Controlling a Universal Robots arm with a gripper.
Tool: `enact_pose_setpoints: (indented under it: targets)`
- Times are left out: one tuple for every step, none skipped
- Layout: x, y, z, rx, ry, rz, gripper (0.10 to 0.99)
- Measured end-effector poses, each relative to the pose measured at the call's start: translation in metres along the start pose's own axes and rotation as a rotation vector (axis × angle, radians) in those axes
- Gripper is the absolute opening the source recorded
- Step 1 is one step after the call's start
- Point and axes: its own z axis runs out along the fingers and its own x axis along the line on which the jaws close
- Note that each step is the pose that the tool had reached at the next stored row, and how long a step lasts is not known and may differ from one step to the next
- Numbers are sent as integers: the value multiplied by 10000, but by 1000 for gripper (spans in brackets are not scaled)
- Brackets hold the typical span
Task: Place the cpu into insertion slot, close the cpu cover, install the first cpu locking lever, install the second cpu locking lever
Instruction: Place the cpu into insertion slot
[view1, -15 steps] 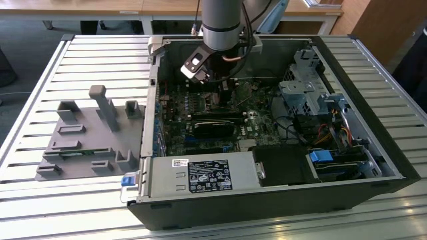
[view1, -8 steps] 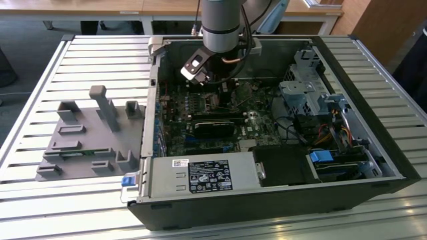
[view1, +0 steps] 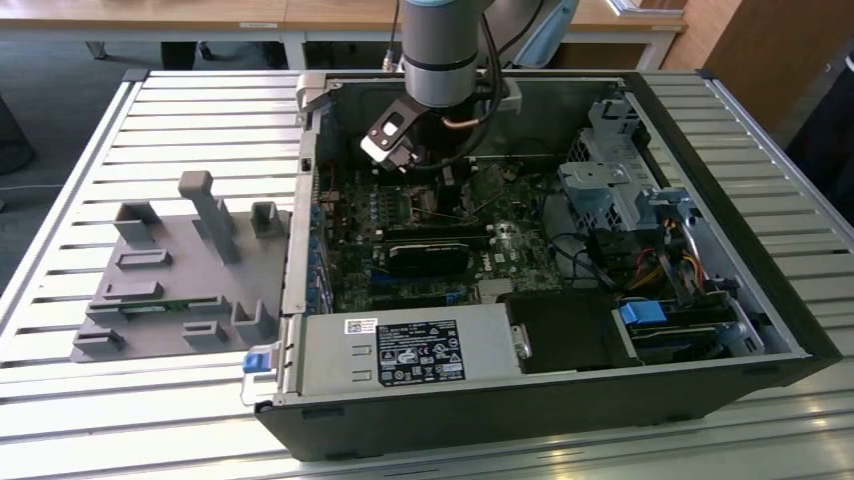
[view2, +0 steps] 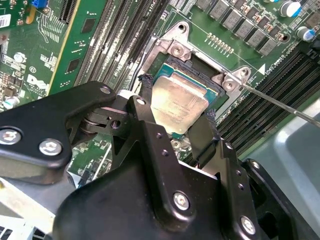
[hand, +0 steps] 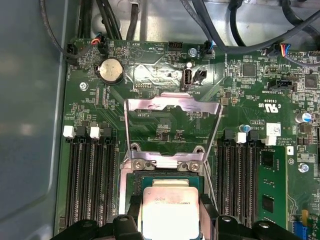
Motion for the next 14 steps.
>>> enact_pose_setpoints:
  targets:
    - [2, -2, 5, 0, -4, 2, 537]
    - [3, -5, 10, 0, -6, 5, 537]
    - [4, -8, 15, 0, -8, 9, 537]
    - [6, -10, 20, 0, -10, 13, 537]
    - [7, -12, 25, 1, -12, 18, 537]
    - [9, -13, 30, 0, -14, 21, 537]
    - [11, -13, 33, 1, -16, 26, 537]
    - [13, -13, 35, 3, -18, 32, 537]
    - [16, -13, 38, 2, -18, 36, 537]
    - [17, -14, 40, 2, -17, 40, 537]
    - [17, -14, 40, 2, -17, 40, 537]
    - [18, -14, 40, 1, -17, 42, 537]
    - [18, -14, 40, 0, -15, 43, 537]
    - [18, -13, 39, 1, -16, 44, 537]
